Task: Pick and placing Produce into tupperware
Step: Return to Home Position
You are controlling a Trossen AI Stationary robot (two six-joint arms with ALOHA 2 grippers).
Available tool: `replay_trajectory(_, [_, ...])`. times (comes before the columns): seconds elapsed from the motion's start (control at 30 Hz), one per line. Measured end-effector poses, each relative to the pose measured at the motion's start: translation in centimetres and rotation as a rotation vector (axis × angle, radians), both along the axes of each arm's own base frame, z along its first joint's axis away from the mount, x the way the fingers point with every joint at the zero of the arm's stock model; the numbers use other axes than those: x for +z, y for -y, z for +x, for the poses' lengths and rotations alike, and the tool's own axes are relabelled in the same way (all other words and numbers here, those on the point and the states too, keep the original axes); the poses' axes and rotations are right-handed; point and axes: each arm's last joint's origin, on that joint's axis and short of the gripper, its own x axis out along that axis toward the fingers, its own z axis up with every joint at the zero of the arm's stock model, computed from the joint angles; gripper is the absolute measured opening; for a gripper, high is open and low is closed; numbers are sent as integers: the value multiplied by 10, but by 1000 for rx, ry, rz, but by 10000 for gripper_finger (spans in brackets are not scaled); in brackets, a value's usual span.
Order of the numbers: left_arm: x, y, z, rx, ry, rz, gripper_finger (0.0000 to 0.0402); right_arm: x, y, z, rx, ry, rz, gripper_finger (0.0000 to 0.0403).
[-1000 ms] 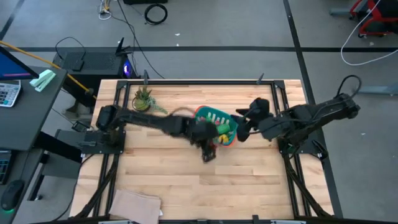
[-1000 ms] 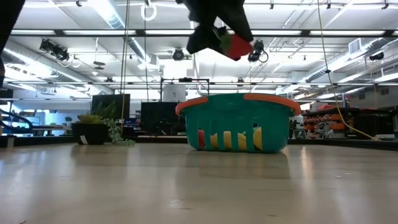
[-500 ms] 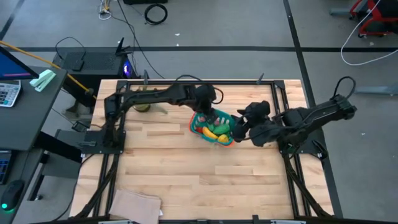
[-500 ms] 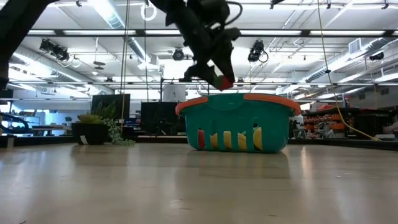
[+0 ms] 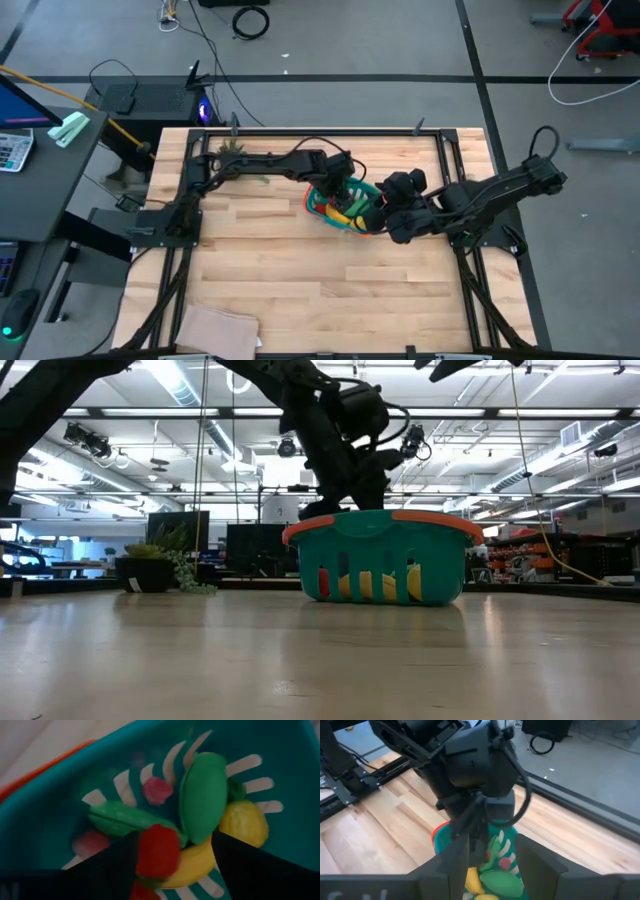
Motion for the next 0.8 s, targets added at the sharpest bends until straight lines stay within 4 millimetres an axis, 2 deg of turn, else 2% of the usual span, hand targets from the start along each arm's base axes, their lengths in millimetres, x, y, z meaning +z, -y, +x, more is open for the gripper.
replay_trajectory(0.2, [0, 0, -1, 0, -3, -6, 269, -2, -1, 1, 7, -7, 6, 166])
replay_trajectory(0.3, [18, 3, -5, -28, 39, -52, 259, 1, -1, -2, 43, -26, 29, 166])
replay_trajectory(0.43, [64, 7, -19, -56, 84, -111, 234, 12, -3, -17, 151, -51, 6, 166])
replay_trajectory(0.57, [128, 14, -44, -127, 115, -74, 215, 35, 4, -45, 180, 29, -11, 166])
replay_trajectory(0.7, [191, 25, -79, -133, 159, 40, 202, 56, 12, -79, 209, 146, 40, 166])
replay_trajectory(0.8, [235, 32, -115, -79, 194, 145, 197, 69, 17, -106, 253, 230, 85, 166])
